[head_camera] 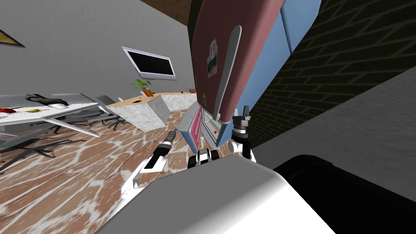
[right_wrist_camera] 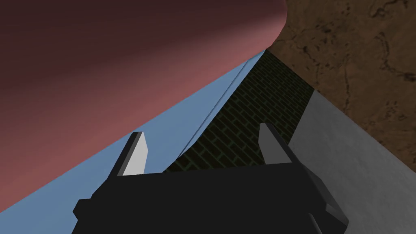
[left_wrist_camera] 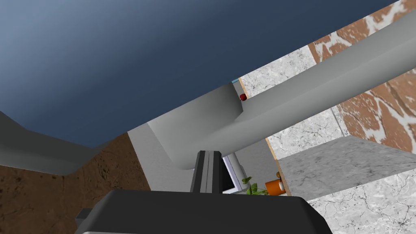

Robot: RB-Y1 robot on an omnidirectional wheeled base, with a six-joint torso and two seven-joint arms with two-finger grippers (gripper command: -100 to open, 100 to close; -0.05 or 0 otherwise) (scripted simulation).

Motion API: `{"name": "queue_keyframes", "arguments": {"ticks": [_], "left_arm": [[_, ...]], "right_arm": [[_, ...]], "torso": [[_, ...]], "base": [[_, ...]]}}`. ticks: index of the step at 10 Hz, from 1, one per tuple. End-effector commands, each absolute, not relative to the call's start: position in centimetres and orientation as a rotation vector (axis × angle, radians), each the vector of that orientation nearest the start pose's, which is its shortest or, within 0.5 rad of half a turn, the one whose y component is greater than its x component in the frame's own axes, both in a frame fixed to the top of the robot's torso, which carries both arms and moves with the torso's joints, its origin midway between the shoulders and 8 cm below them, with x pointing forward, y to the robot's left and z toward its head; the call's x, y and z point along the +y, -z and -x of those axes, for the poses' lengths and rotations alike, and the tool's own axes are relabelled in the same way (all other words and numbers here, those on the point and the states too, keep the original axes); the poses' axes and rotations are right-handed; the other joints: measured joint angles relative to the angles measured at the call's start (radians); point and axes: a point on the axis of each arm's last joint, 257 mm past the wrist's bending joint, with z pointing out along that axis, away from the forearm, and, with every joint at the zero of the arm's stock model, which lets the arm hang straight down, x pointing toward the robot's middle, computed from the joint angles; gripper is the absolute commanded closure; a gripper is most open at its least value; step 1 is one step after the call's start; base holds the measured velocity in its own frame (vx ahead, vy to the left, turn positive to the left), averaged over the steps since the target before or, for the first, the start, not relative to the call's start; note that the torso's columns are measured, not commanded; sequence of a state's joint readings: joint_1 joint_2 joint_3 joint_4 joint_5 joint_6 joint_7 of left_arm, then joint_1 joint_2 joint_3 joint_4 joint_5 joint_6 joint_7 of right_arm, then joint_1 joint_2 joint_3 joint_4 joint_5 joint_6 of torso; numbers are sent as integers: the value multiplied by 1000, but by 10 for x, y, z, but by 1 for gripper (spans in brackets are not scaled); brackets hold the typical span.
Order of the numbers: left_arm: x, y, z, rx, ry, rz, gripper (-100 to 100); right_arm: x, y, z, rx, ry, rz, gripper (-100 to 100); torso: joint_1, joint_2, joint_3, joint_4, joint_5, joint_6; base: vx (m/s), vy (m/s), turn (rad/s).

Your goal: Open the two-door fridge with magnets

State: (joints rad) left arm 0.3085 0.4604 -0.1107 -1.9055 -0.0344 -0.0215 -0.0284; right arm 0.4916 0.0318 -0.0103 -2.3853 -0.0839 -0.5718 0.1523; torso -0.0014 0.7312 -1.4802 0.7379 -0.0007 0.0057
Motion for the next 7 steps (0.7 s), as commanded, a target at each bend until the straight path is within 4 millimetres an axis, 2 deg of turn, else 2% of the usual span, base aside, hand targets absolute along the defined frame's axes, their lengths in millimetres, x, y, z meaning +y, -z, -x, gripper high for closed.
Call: {"name": "queue_keyframes", "arguments": {"ticks": [1,3,5,6,7], "left_arm": [[264,200,-453,1499,995,723,100],[255,198,-449,1513,1019,702,100],[245,197,-445,1528,1044,682,100],[248,197,-446,1523,1035,688,100],[242,194,-444,1535,1037,648,-100]], "right_arm": [[-289,-84,-303,438,-1236,-534,0],[-289,-84,-303,438,-1236,-535,0],[-289,-84,-303,438,-1236,-535,0],[-289,-84,-303,438,-1236,-535,0],[-289,-84,-303,438,-1236,-535,0]], "torso": [[2,-3,-1,1,0,2],[-5,2,1,0,-1,-2],[-1,6,4,0,0,-5],[1,7,4,0,1,-5],[-9,9,5,1,-2,-6]], "base": [[91,402,-138],[73,351,-124],[78,356,-162],[37,161,-44],[69,130,-79]]}}
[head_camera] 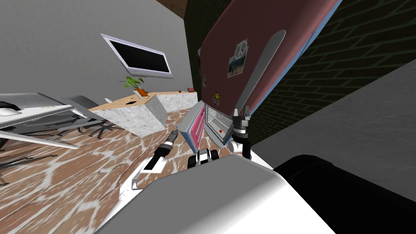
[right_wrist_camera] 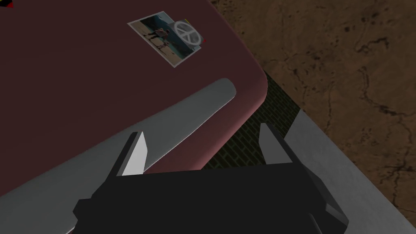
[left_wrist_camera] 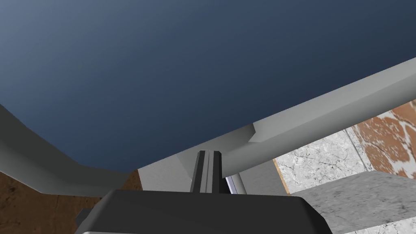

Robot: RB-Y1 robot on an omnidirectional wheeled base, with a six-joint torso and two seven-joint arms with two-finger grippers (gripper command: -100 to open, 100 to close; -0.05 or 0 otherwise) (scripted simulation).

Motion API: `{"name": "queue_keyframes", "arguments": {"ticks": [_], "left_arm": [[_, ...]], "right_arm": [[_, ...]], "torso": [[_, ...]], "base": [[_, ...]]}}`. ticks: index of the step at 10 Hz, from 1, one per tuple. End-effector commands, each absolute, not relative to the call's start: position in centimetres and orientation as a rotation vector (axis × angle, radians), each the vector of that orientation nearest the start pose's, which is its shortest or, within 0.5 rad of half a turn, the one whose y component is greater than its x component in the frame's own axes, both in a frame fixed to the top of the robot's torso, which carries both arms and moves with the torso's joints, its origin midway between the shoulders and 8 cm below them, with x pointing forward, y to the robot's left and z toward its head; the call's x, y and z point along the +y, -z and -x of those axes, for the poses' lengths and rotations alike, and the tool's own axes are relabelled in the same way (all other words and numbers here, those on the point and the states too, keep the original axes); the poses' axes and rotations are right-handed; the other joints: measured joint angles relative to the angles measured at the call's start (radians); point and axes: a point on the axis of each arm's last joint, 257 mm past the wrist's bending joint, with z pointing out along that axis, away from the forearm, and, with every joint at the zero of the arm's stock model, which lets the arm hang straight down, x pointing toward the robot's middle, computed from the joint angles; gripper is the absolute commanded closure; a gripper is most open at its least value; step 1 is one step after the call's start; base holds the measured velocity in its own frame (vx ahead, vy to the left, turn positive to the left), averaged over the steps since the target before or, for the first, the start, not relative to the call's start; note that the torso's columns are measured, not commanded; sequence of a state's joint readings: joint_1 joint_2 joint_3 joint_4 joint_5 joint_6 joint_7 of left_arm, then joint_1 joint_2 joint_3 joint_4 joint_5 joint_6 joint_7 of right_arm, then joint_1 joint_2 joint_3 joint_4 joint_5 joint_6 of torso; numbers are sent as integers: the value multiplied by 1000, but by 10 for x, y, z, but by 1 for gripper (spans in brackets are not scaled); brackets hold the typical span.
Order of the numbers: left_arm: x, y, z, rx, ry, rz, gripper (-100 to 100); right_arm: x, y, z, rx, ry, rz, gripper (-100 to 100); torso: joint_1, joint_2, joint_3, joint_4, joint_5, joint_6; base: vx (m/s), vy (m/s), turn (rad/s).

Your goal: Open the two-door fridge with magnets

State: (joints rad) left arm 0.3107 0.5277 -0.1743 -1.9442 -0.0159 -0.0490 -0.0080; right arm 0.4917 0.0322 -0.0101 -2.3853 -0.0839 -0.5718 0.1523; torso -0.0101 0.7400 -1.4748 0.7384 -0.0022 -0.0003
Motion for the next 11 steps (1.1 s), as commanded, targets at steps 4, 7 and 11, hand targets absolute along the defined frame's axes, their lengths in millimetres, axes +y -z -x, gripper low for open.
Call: {"name": "queue_keyframes", "arguments": {"ticks": [4,7,11], "left_arm": [[244,203,-441,1553,1036,666,100],[237,203,-439,1563,1054,653,100],[225,204,-433,1581,1091,628,100]], "right_arm": [[-289,-84,-303,438,-1236,-535,0],[-289,-84,-303,438,-1236,-535,0],[-289,-84,-303,438,-1236,-535,0]], "torso": [[3,2,1,1,0,1],[13,-4,-2,-1,3,0],[8,-3,-2,-1,2,0]], "base": [[21,76,-18],[72,228,-78],[98,263,-87]]}}
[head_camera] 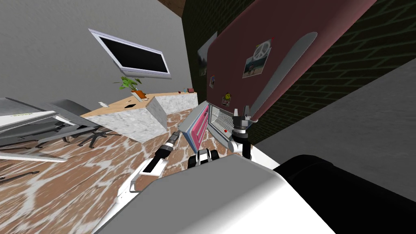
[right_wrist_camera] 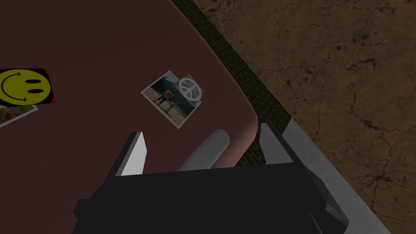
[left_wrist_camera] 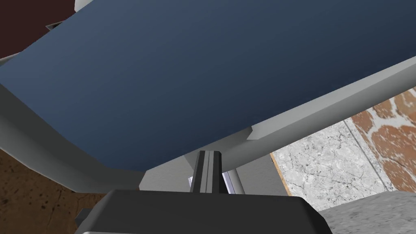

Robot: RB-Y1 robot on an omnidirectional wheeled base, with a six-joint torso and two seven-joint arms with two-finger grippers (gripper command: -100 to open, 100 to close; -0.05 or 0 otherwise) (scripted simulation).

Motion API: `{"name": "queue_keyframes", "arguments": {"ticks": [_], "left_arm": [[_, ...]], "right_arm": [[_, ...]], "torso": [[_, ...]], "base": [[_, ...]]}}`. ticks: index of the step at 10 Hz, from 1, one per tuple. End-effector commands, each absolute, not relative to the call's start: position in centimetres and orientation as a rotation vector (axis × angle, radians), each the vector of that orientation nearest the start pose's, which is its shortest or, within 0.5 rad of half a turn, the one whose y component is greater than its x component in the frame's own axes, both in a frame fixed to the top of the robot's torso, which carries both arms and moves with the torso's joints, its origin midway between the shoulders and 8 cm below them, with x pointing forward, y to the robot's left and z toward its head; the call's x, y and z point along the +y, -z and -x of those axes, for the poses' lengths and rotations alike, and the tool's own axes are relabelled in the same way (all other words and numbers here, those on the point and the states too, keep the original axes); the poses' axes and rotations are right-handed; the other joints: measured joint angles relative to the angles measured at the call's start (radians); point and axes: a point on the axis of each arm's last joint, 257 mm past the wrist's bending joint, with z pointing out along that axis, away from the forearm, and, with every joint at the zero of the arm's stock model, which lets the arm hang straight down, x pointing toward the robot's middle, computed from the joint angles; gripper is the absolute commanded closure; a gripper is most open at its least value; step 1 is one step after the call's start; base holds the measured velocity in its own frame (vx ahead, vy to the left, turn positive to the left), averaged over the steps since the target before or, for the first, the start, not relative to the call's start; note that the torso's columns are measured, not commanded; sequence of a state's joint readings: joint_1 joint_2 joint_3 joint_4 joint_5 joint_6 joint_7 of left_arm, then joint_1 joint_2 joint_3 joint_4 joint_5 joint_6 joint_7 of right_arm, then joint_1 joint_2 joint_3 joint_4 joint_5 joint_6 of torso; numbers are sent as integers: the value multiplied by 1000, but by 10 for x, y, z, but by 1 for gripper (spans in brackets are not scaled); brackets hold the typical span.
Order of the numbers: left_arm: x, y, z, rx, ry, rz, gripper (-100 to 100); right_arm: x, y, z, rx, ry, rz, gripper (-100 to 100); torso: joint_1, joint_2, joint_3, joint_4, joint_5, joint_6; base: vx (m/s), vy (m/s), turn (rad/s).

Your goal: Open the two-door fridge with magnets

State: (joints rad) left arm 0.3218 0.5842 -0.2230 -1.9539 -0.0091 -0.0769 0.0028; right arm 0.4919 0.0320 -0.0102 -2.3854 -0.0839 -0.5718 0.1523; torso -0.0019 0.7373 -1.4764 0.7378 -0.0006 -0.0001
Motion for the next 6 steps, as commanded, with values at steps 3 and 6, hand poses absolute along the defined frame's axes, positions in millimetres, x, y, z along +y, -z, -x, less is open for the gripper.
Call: {"name": "queue_keyframes", "arguments": {"ticks": [3,6], "left_arm": [[224,202,-432,1583,1098,619,100],[208,195,-426,1591,1127,558,-100]], "right_arm": [[-289,-84,-303,438,-1236,-535,0],[-289,-84,-303,438,-1236,-535,0]], "torso": [[-2,5,3,-1,0,1],[-8,9,5,5,-2,5]], "base": [[84,206,-76],[68,154,-74]]}}
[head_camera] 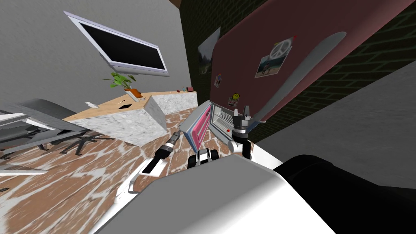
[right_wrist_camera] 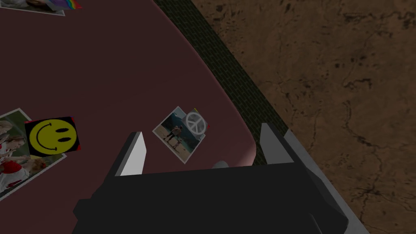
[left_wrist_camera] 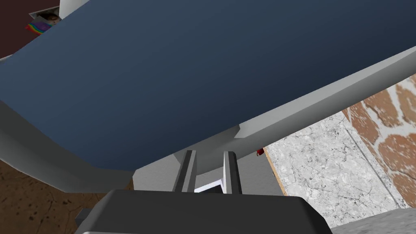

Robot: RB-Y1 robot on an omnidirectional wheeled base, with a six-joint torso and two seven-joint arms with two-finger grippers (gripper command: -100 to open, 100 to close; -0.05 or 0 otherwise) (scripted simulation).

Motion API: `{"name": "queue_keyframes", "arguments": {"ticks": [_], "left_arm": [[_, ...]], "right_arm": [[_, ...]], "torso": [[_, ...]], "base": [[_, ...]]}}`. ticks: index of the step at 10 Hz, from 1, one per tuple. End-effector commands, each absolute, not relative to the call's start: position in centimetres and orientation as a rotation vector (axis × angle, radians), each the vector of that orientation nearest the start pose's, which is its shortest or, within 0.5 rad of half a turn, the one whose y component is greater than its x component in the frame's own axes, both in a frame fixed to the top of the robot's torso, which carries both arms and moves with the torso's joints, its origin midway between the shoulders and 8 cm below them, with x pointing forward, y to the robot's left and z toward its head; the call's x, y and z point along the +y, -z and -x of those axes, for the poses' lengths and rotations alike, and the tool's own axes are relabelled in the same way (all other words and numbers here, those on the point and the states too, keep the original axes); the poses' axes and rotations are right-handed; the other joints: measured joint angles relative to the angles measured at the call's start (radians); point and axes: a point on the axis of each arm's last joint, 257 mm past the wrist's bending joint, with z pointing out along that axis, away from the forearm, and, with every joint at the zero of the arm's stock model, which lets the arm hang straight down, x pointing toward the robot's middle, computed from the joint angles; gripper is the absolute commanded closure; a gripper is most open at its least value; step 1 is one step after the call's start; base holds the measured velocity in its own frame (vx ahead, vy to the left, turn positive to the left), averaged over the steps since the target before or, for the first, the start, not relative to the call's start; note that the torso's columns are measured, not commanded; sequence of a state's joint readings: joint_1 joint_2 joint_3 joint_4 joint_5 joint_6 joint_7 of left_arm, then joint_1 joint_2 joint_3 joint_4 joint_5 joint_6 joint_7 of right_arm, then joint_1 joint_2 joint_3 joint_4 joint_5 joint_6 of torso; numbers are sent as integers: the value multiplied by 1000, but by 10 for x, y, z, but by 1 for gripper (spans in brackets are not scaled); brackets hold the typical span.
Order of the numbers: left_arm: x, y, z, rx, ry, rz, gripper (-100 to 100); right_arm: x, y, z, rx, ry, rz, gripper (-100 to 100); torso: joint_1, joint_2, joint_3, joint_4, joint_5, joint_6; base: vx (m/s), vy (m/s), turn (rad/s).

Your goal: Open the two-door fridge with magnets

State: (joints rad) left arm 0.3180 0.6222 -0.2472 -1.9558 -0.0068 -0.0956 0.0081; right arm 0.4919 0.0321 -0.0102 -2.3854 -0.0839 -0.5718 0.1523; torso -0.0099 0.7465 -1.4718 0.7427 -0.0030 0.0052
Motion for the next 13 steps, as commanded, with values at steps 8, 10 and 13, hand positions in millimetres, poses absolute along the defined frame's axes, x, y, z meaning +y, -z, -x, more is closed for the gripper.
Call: {"name": "queue_keyframes", "arguments": {"ticks": [8,10,13], "left_arm": [[225,196,-422,1629,1090,595,-100],[222,186,-418,1632,1100,590,-100],[217,171,-412,1638,1117,581,-100]], "right_arm": [[-289,-84,-303,438,-1236,-535,0],[-289,-84,-303,438,-1236,-535,0],[-289,-84,-303,438,-1236,-535,0]], "torso": [[0,1,1,0,0,-2],[1,-1,0,0,0,-2],[-2,8,5,5,-3,-2]], "base": [[43,64,15],[21,6,45],[28,5,62]]}}
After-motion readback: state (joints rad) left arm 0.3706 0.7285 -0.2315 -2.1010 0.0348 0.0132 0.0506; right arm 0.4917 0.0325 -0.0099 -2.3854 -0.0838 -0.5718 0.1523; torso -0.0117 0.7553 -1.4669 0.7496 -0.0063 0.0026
